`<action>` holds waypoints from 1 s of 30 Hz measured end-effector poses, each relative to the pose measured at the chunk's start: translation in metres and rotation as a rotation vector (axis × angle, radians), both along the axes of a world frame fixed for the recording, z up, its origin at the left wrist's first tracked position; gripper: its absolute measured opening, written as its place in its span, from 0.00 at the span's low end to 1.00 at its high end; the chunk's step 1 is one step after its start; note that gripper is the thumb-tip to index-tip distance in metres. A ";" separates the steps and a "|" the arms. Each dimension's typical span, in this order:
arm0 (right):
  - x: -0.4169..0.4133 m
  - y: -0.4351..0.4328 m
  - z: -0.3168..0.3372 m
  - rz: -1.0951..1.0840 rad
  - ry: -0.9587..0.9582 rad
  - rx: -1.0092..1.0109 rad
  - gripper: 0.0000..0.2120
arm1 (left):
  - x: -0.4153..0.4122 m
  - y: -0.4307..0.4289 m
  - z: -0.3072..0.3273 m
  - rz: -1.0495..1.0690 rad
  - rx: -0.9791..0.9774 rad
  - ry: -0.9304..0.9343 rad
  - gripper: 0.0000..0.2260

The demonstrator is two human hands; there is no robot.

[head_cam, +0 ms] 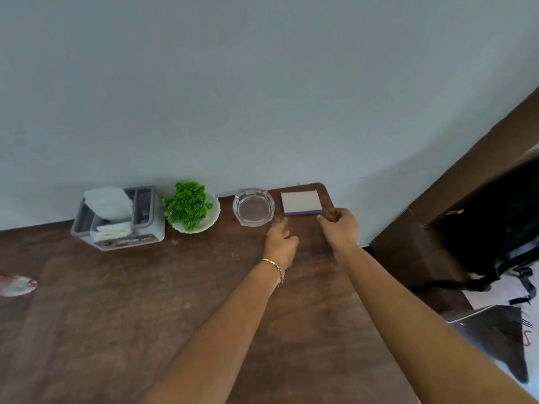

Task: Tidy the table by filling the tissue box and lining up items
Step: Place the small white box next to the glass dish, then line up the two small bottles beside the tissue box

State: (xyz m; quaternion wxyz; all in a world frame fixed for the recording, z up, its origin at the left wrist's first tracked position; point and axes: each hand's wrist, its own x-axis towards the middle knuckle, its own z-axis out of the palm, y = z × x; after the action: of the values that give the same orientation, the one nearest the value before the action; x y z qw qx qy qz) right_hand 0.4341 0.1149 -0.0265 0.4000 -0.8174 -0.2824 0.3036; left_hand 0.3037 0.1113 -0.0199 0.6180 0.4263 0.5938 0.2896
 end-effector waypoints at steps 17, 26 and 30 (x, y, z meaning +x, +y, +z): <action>-0.166 -0.130 0.023 0.755 0.090 -0.007 0.11 | -0.171 -0.169 0.019 0.569 -0.076 -0.170 0.12; -0.294 -0.183 0.029 1.096 0.187 -0.049 0.08 | -0.287 -0.279 0.017 0.946 0.042 -0.094 0.14; -0.352 -0.207 0.025 1.286 0.123 -0.047 0.13 | -0.342 -0.322 0.017 1.145 0.084 -0.026 0.13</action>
State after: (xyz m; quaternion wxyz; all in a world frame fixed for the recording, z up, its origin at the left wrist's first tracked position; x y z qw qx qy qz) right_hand 0.0819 -0.0921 -0.0017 0.1356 -0.4745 -0.6858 0.5350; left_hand -0.0379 -0.2104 -0.0031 0.3525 0.0576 0.7101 0.6068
